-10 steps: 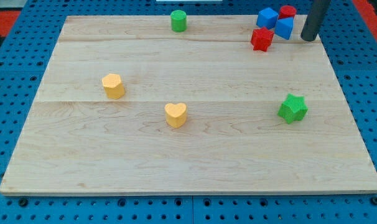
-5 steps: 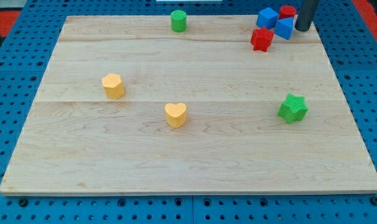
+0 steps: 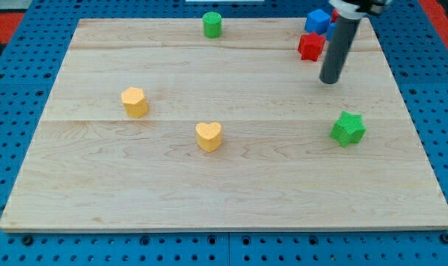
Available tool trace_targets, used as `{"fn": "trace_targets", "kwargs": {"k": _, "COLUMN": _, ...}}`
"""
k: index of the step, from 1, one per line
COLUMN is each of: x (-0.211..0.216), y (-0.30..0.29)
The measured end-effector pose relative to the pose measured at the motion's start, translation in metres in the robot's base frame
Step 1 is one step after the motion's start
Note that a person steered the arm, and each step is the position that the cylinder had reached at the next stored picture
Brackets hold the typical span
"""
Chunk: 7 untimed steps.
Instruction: Move the red star closer to blue cube
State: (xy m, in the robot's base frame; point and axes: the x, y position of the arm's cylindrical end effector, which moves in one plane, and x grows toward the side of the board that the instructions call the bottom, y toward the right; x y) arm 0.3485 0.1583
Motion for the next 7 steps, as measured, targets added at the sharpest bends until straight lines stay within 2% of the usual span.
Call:
{"fn": "trace_targets", "kwargs": {"k": 3, "x": -0.089, "y": -0.013}}
{"fn": "trace_targets", "kwargs": {"k": 4, "x": -0.093, "y": -0.015}}
{"fn": "trace_targets", "kwargs": {"k": 6, "x": -0.064, "y": -0.025}}
{"fn": "trace_targets", "kwargs": {"k": 7, "x": -0.080, "y": -0.001}}
